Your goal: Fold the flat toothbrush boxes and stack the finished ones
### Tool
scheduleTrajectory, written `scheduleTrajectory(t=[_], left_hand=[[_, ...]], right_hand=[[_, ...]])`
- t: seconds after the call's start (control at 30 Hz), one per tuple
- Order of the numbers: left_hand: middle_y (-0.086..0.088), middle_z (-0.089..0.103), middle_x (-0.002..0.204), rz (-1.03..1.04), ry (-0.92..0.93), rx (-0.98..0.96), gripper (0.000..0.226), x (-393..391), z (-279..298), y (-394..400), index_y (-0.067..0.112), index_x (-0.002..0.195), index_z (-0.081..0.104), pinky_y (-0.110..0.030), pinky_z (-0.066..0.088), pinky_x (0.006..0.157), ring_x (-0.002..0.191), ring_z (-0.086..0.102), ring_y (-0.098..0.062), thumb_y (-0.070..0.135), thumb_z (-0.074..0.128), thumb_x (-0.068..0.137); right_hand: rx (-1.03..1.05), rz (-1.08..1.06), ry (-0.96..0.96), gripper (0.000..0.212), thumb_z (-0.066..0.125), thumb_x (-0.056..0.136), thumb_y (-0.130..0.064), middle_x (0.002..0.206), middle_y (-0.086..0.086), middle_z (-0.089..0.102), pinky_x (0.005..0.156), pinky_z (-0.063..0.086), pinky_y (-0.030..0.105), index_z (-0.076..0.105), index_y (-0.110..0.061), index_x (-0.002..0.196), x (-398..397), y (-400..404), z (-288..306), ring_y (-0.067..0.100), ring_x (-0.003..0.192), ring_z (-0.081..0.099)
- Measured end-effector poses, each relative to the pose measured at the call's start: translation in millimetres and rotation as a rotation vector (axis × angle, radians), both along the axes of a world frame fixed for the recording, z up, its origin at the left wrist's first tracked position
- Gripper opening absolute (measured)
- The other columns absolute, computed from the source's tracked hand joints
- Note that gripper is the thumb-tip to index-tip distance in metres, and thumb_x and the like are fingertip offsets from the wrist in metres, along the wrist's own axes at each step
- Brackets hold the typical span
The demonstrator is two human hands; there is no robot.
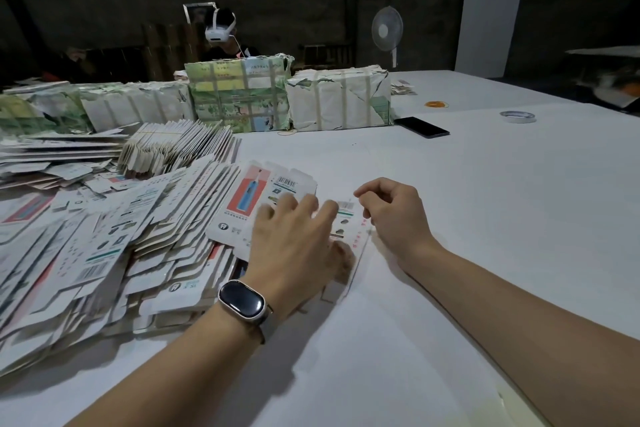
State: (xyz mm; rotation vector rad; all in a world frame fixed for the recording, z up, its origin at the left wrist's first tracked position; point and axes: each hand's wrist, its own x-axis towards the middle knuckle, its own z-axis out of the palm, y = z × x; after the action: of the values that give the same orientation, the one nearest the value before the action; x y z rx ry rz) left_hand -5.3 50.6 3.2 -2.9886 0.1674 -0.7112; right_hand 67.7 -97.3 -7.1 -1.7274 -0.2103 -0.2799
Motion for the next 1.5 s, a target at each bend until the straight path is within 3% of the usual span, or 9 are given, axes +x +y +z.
scheduleTrajectory(t=[0.1,0.37,0.53,0.7,0.83,0.97,1.13,1.37,1.5], left_hand=[[0.0,0.046,0.144,0.147,0.052,0.046,0.048,3,6,15,0.031,0.136,0.043,-0.055,0.03,0.107,0.137,0.038,-0.037,0.047,0.053,0.092],[-0.005,0.04,0.143,0.145,0.106,-0.1,0.046,7,12,25,0.028,0.134,0.046,-0.043,0.044,0.094,0.119,0.051,-0.035,0.027,0.065,0.092],[-0.002,0.036,0.12,0.107,0.051,-0.305,0.052,9,20,37,0.027,0.124,0.05,-0.037,0.049,0.081,0.097,0.048,-0.026,0.015,0.079,0.083],[0.002,0.036,0.114,0.073,0.045,-0.625,0.071,10,27,44,0.03,0.138,0.044,-0.034,0.059,0.072,0.086,0.052,-0.014,0.002,0.077,0.081],[0.008,0.06,0.104,-0.053,0.017,-0.924,0.077,12,30,40,0.026,0.145,0.038,-0.019,0.055,0.052,0.082,0.064,-0.005,0.005,0.079,0.082],[0.008,0.071,0.108,-0.163,0.002,-1.155,0.074,7,28,25,0.026,0.147,0.034,-0.036,0.062,0.075,0.093,0.073,-0.013,0.01,0.076,0.088],[0.001,0.078,0.102,-0.345,0.194,-1.597,0.053,0,15,-1,0.031,0.131,0.048,-0.029,0.06,0.062,0.085,0.077,-0.019,0.004,0.07,0.091],[-0.001,0.077,0.102,-0.308,0.309,-1.86,0.019,-2,-5,-20,0.027,0.118,0.063,-0.034,0.06,0.062,0.079,0.075,-0.019,0.027,0.053,0.102],[-0.011,0.077,0.106,-0.271,0.289,-2.087,0.056,-2,-1,-18,0.023,0.116,0.072,-0.045,0.064,0.072,0.09,0.076,-0.031,0.059,0.031,0.103]], right_hand=[[0.01,0.004,0.006,0.024,0.06,0.087,-0.01,0.054,-0.012,0.059,0.064,0.046,0.03,0.07,-0.024,0.071,0,0,-1,0.012,0.061,0.053],[0.001,0.025,0.02,0.024,0.059,0.088,-0.01,0.054,-0.013,0.061,0.062,0.047,0.026,0.07,-0.023,0.072,1,0,-2,0.005,0.056,0.055],[0.002,0.026,0.022,0.024,0.059,0.088,-0.01,0.055,-0.012,0.06,0.062,0.045,0.027,0.07,-0.024,0.071,2,0,-2,0.007,0.058,0.054],[0.001,0.036,0.024,0.024,0.059,0.088,-0.009,0.055,-0.014,0.062,0.06,0.046,0.025,0.07,-0.024,0.072,2,0,-3,0.001,0.053,0.056],[-0.003,0.057,0.012,0.022,0.059,0.089,-0.011,0.057,-0.014,0.063,0.061,0.047,0.027,0.07,-0.023,0.074,0,0,-2,0.001,0.055,0.056],[0.079,0.101,0.003,0.01,0.063,0.093,-0.027,0.059,-0.012,0.059,0.065,0.045,0.031,0.068,-0.026,0.084,-3,1,0,0.003,0.058,0.054],[0.217,0.289,0.043,0.026,0.055,0.093,-0.039,0.091,0.011,0.075,0.072,0.058,0.043,0.066,-0.02,0.107,-11,4,5,0.02,0.08,0.071],[0.239,0.356,0.051,0.019,0.051,0.103,-0.016,0.1,0.011,0.077,0.076,0.06,0.042,0.068,-0.008,0.105,-14,-1,7,0.028,0.089,0.074],[0.083,0.442,0.083,0.036,0.051,0.094,-0.032,0.1,0.01,0.077,0.083,0.06,0.05,0.068,-0.002,0.104,-22,-2,9,0.031,0.091,0.074]])
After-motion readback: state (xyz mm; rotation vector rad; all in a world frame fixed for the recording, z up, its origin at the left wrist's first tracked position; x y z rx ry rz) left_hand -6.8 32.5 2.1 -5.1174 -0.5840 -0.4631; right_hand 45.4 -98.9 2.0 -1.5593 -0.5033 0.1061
